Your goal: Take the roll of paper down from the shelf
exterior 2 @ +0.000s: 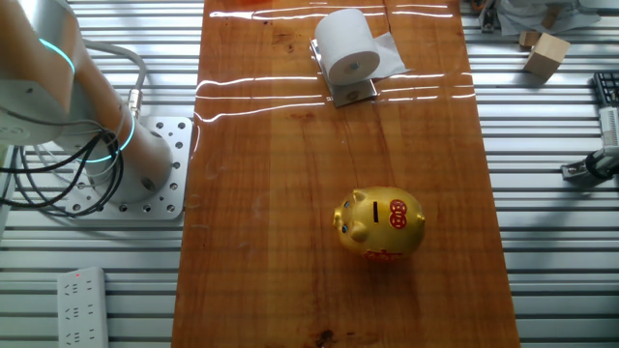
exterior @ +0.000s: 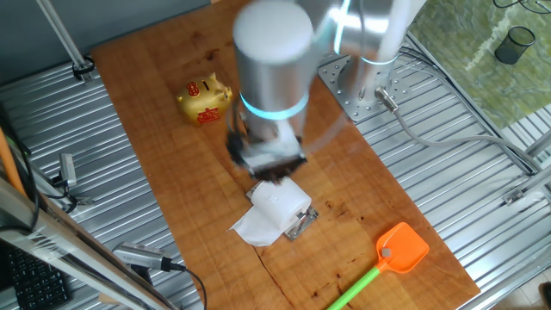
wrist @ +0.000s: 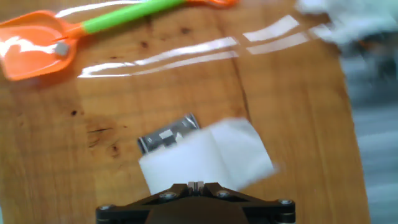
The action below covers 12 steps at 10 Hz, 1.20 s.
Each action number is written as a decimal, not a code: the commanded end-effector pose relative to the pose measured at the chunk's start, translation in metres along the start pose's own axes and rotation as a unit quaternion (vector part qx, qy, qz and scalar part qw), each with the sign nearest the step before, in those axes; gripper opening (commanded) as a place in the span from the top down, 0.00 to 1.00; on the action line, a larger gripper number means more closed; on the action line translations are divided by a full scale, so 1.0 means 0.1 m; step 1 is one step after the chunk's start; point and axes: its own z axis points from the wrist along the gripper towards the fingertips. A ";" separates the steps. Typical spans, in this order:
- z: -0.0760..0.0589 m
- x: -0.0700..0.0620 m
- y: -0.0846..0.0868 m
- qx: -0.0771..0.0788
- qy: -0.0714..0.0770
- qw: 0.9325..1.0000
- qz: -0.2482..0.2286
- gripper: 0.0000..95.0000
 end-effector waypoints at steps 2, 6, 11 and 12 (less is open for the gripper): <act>0.09 -0.28 0.22 -0.008 0.015 0.992 -0.124 1.00; 0.08 -0.26 0.32 -0.008 0.050 0.974 -0.222 0.20; 0.15 -0.19 0.43 0.014 0.040 0.980 -0.196 0.00; 0.15 -0.19 0.43 0.014 0.039 0.981 -0.192 0.00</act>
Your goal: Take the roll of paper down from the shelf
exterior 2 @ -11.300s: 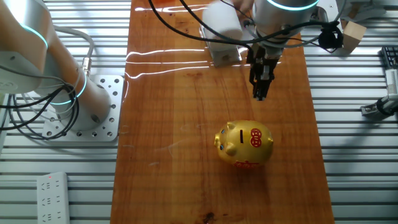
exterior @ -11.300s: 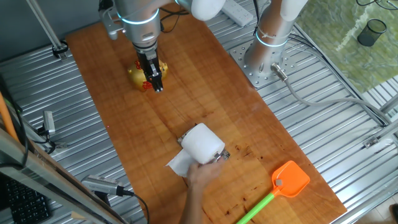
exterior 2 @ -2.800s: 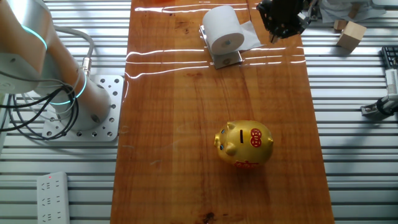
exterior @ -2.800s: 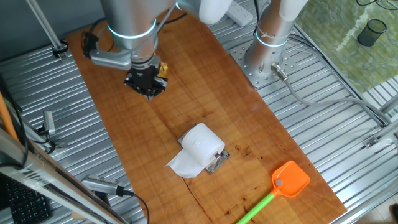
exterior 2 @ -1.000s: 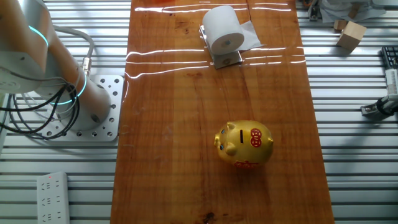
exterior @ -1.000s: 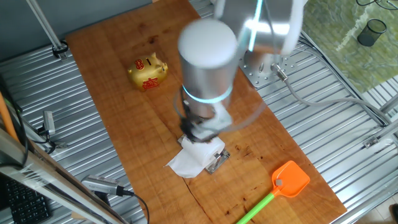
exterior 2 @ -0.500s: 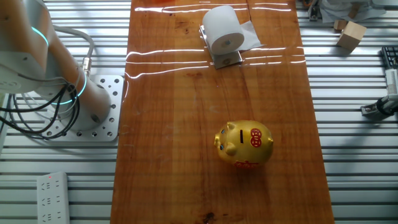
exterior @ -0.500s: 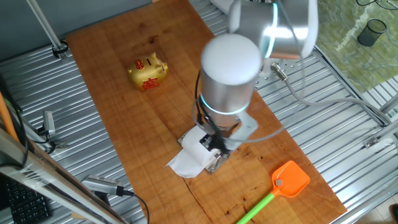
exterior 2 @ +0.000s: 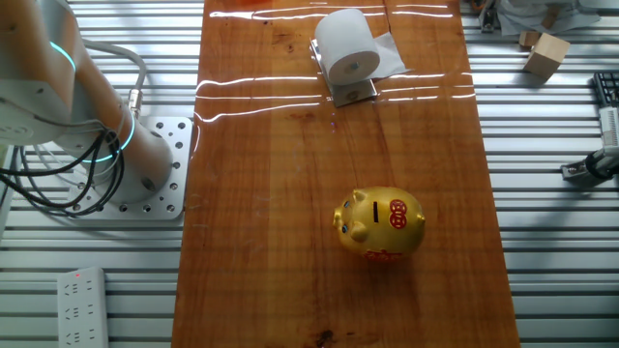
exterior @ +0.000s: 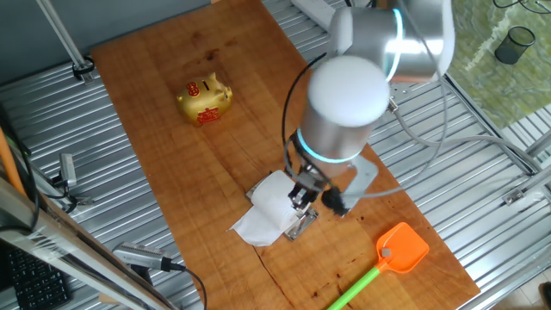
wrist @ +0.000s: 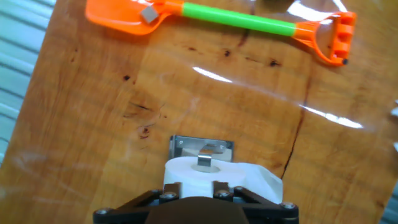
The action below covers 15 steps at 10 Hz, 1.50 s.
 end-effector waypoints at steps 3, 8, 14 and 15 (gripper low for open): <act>0.01 -0.01 -0.01 0.007 -0.022 0.999 0.049 0.00; 0.14 0.06 -0.06 0.012 -0.031 0.998 0.055 0.00; 0.45 0.23 -0.14 0.014 -0.032 0.998 0.045 0.00; 0.49 0.27 -0.14 0.014 -0.031 0.998 0.043 0.00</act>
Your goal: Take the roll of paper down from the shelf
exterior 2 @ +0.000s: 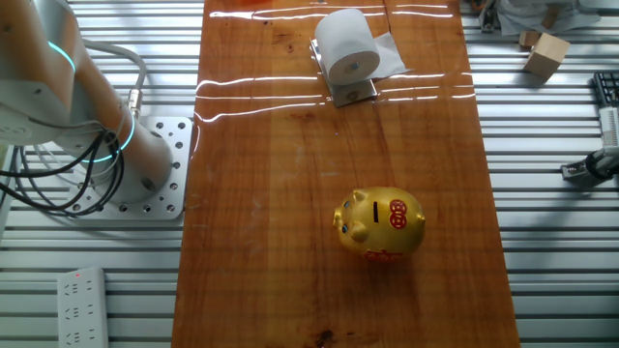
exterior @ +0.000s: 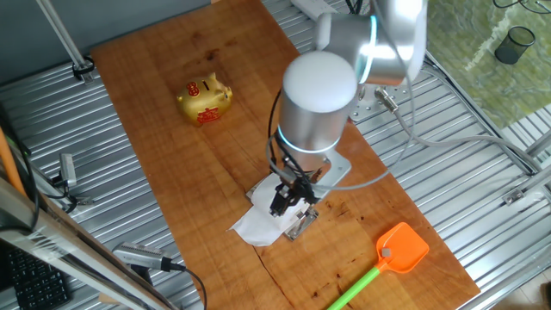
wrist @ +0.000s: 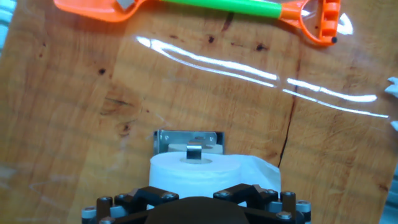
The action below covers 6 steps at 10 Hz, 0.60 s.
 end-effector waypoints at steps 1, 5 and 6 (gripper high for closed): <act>0.05 0.05 0.00 0.000 -0.001 1.000 -0.004 0.00; 0.22 0.19 0.00 0.001 -0.001 1.000 0.001 0.00; 0.24 0.22 0.00 0.001 -0.001 1.000 0.001 0.00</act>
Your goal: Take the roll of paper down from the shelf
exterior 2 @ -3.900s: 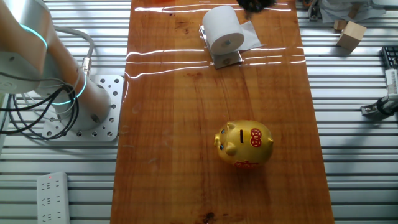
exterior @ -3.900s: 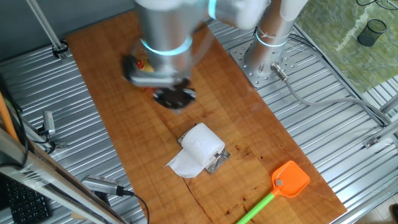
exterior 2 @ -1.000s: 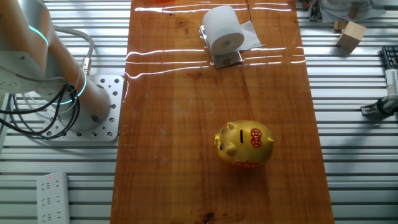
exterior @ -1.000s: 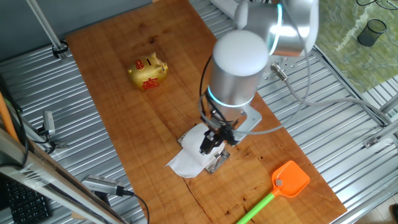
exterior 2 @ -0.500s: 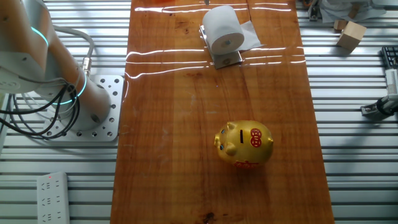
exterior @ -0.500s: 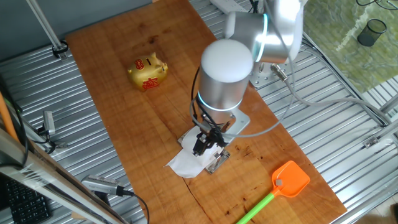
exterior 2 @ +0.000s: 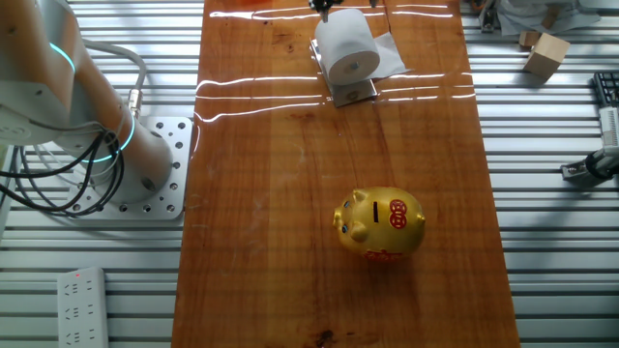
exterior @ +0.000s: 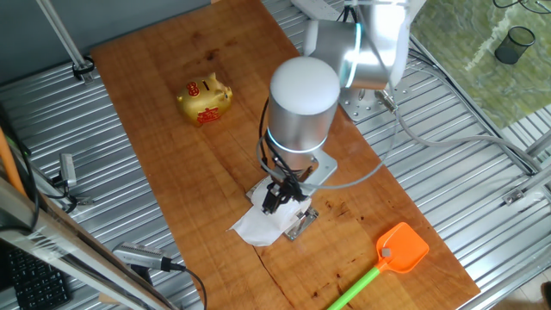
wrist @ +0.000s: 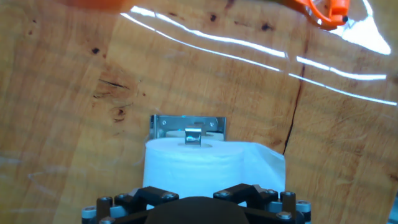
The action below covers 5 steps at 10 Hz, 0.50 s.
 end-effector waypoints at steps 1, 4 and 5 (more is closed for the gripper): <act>0.04 0.04 0.00 0.001 -0.001 1.000 0.002 0.00; 0.12 0.07 0.00 0.002 -0.001 1.000 0.006 0.00; 0.12 0.07 0.00 0.000 0.000 1.000 0.012 0.00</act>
